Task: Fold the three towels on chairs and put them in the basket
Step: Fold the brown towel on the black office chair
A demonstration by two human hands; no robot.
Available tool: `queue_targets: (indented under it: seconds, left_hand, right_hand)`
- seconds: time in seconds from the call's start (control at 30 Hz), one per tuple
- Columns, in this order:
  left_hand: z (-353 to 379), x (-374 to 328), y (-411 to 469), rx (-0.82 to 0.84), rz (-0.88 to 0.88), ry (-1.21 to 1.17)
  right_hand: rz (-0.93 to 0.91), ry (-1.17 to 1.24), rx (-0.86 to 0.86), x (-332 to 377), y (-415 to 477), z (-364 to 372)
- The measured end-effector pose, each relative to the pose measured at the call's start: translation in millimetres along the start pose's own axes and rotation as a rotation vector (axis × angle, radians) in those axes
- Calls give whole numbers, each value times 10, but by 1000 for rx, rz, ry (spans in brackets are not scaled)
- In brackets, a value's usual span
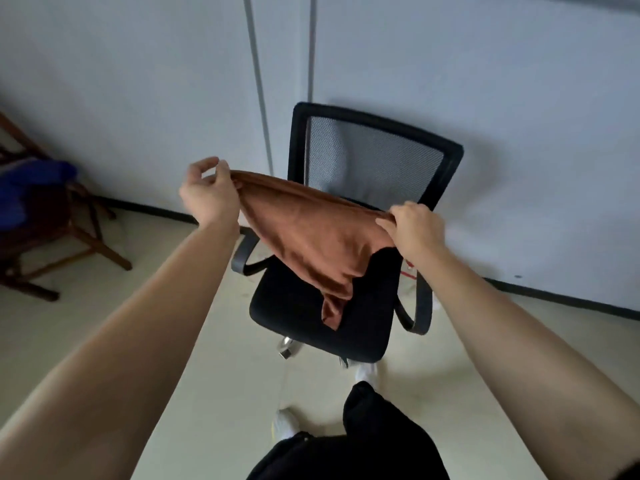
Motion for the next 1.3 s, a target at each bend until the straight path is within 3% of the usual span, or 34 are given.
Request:
queue_targets:
  seconds: [0.17,0.33,0.4,0.5,0.6,0.77,1.0,1.2,1.3]
  left_hand:
    - [-39,-724,-54,68,37,-74]
    - [-74,-1127,-53,144,107,-106]
    - [-64,-1197,-57,180,154,-60]
    - [-72,-1247,-63,106,224,-30]
    - [-80,-1311,49,72,186,-127]
    - [63,-1485,155,284,83,-248]
    - [752,-1182,-230,585,177,225]
    - [1403,-420,-771,960,261,720]
    - [1660,-131,-956,1059,301,873]
  right_hand:
    - [63,166,-111,0,20,-746]
    - [80,642,-426,37,100,-1387]
    - [60,639,-495,68,162,-1576]
    - [39,596,-560,83,158,-1789]
    - [82,645,-610,-10,109,-1913]
    - [265,954,-687,-364,121,-1969]
    - [100,817,-527,-474,290,-2020]
    - [6,899,-457,-626,396,-2057]
    - [-28,951,-457,-719,412,-2104]
Point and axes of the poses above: each hand's wrist, its own y-axis towards the middle knuckle, its own z-axis out of the palm, x = y × z, the point moved 3 cm from there along y, towards the middle knuckle, and after that the axes turned 11 degrees about -z, right-handed, at the moved point
